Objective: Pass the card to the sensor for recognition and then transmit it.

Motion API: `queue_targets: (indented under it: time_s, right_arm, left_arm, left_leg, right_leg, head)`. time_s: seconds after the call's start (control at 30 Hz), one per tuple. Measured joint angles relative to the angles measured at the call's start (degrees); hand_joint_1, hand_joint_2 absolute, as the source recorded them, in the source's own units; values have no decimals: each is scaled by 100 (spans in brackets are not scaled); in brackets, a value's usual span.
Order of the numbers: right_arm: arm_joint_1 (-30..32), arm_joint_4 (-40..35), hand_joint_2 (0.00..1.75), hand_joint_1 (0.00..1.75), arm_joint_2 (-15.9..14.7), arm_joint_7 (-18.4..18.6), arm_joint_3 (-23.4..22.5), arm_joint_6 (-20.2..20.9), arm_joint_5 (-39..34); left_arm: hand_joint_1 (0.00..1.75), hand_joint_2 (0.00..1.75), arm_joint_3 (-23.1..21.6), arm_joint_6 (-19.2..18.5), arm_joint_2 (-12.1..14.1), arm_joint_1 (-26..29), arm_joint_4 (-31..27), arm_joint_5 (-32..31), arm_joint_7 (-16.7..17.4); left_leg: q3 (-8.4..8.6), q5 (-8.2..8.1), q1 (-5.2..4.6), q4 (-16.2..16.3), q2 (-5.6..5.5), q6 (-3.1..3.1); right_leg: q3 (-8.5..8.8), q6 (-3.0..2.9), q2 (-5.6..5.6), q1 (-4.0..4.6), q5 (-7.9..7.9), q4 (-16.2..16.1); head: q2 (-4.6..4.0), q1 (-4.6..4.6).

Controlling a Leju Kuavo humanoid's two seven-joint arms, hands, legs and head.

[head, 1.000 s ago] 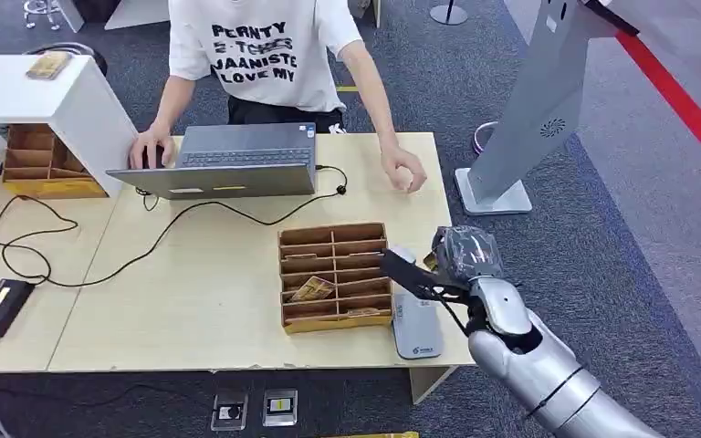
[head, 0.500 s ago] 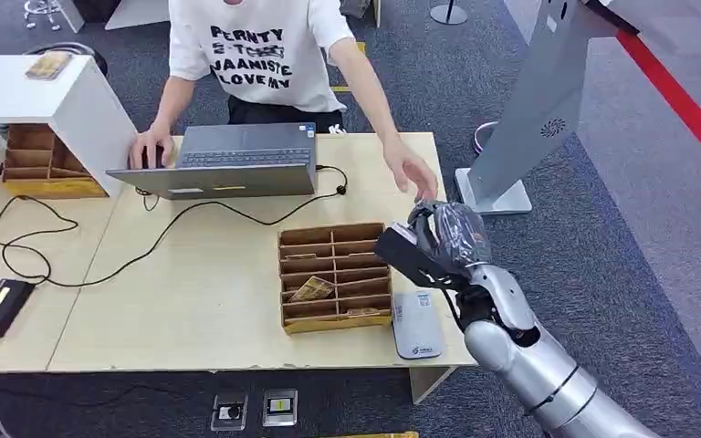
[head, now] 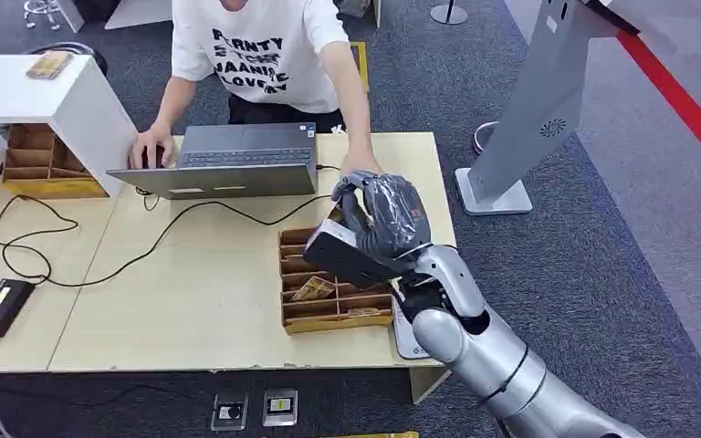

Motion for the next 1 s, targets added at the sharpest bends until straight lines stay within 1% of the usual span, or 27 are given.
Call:
queue_targets:
  time_s: [0.2,0.33,0.43,0.7,0.97,1.0]
  right_arm:
    - [-198,137,175,175,347,-193,131,2,-59]
    - [-354,265,175,175,531,-252,203,37,-90]
    - [-509,468,175,175,695,-284,262,138,-109]
    - [-853,1001,175,175,1047,-409,420,223,-159]
    - [-1099,1515,175,175,1331,-407,573,265,-59]
    - [-1106,1563,175,171,1357,-407,588,269,-52]
  left_arm:
    - [0,0,0,-142,9,3,0,-369,-133]
    - [0,0,0,-205,9,1,0,-568,-146]
    - [0,0,0,-247,11,-10,0,-748,-146]
    - [0,0,0,-269,13,-59,0,-900,-140]
    - [0,0,0,-308,13,-87,0,-1012,-140]
    - [0,0,0,-310,13,-89,0,-1014,-140]
  left_leg:
    - [-1,0,0,0,3,0]
    - [-2,1,0,0,-2,1]
    - [-1,1,0,0,-1,1]
    - [-2,2,0,0,-1,1]
    - [-1,2,0,0,-1,1]
    - [-1,2,0,0,-1,1]
  right_leg:
    - [-1,0,-1,0,0,0]
    - [1,0,-5,0,0,0]
    - [0,0,0,0,0,0]
    - [0,-1,-2,0,-1,0]
    - [0,-1,-2,1,-1,0]
    - [0,-1,-2,1,-1,0]
  head:
    - [0,-2]
    - [0,0]
    - [0,0]
    - [0,-2]
    - [0,0]
    - [0,0]
